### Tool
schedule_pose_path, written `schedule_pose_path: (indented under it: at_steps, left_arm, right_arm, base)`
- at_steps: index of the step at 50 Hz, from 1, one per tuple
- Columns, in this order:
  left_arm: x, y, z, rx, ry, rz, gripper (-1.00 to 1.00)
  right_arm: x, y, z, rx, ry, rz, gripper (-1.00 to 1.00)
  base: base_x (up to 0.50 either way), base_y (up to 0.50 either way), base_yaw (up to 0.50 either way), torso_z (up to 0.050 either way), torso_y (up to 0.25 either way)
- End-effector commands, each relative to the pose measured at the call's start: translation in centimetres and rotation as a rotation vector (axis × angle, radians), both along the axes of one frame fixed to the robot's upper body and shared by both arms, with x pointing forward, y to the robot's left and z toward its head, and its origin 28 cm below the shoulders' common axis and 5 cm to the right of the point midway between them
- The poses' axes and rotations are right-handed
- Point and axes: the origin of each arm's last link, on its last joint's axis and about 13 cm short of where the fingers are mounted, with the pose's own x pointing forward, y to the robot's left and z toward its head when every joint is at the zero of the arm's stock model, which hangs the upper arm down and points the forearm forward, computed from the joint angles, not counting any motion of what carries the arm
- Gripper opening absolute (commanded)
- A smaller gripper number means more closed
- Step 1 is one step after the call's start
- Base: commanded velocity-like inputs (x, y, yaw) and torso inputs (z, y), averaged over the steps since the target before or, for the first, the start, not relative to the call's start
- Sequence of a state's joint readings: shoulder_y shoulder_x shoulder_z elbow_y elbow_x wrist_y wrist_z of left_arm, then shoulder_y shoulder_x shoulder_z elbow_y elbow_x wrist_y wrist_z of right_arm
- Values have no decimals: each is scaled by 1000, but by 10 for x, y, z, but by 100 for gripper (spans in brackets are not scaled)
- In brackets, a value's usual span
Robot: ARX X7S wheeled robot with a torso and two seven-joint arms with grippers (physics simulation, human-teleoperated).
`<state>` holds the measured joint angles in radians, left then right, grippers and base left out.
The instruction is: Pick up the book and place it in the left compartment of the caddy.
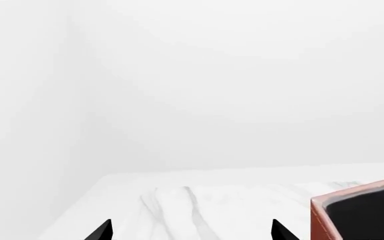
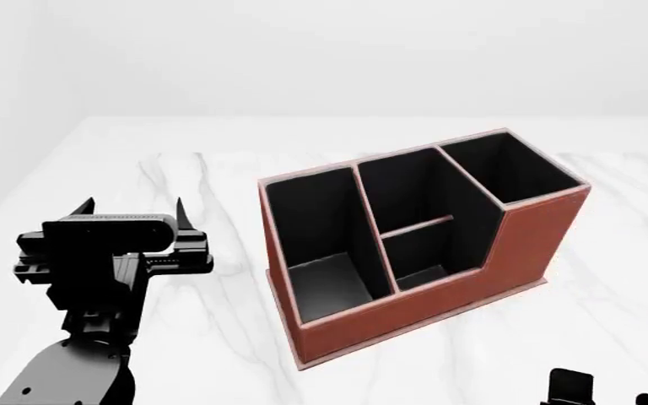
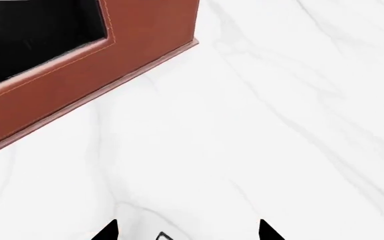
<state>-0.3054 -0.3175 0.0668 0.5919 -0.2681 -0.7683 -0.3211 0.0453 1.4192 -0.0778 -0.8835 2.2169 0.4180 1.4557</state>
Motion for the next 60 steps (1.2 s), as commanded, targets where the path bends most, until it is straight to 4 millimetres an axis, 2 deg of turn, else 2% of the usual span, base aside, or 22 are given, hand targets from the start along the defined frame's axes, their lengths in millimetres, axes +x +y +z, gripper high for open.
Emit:
schedule_pose_path:
  at_steps: [1, 17, 25, 40, 47, 60]
  left_arm:
    - [1, 0, -2, -2, 6, 1, 100]
    - [1, 1, -2, -10, 3, 6, 100]
    - [1, 2, -4, -12, 5, 6, 100]
    - [-1, 4, -4, -11, 3, 13, 100]
    - [-2, 5, -5, -10, 3, 17, 100]
    - [-3, 5, -5, -12, 3, 18, 100]
  right_arm:
    - [-8, 2, -1, 28, 55, -7, 100]
    - [-8, -4, -18, 51, 99, -67, 100]
    - [-6, 0, -19, 82, 106, -43, 100]
    - [2, 2, -41, 136, 149, -24, 100]
    - [6, 2, -60, 173, 186, -28, 100]
    - [4, -1, -73, 219, 228, -55, 100]
  base:
    - [0, 0, 0, 0, 0]
    - [0, 0, 0, 0, 0]
    - [0, 0, 0, 0, 0]
    - [0, 0, 0, 0, 0]
    - [0, 0, 0, 0, 0]
    - [0, 0, 0, 0, 0]
